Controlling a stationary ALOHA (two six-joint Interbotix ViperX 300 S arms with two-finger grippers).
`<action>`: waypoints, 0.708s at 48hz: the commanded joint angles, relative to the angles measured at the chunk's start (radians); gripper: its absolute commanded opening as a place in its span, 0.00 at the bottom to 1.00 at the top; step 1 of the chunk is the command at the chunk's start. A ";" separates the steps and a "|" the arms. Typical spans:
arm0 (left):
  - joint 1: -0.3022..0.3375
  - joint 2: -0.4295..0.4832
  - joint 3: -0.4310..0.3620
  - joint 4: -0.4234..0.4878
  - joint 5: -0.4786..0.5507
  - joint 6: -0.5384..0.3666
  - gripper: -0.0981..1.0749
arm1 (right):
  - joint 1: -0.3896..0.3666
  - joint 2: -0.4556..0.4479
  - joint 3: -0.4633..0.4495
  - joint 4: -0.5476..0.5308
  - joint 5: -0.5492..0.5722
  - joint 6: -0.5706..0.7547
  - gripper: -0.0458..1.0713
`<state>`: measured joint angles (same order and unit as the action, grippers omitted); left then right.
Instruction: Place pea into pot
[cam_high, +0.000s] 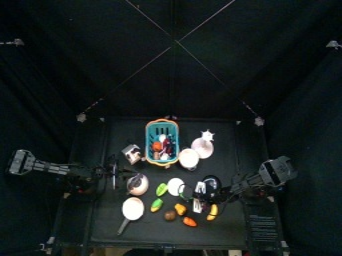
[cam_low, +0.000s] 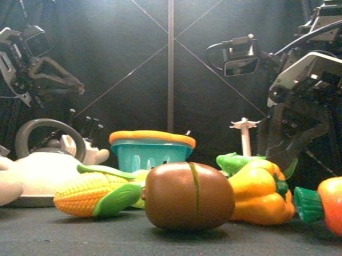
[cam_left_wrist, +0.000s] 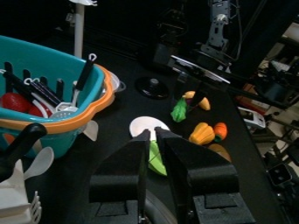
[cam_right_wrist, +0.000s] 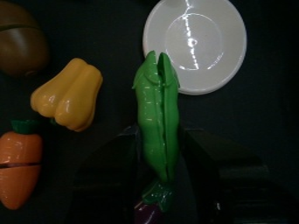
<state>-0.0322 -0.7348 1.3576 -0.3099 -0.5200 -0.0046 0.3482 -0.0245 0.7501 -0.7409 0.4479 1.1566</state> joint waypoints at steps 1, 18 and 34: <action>0.002 0.003 -0.011 0.000 -0.003 0.000 0.58 | -0.003 -0.032 -0.029 -0.018 0.026 -0.002 0.61; 0.003 0.002 -0.012 0.000 -0.003 0.003 0.58 | -0.078 -0.084 -0.061 -0.202 0.193 -0.002 0.61; 0.005 0.002 -0.011 0.000 -0.003 0.000 0.58 | -0.301 -0.120 -0.046 -0.267 0.206 -0.002 0.61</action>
<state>-0.0307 -0.7348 1.3576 -0.3099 -0.5200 -0.0031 0.0982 -0.1028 0.7102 -0.9848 0.6550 1.1536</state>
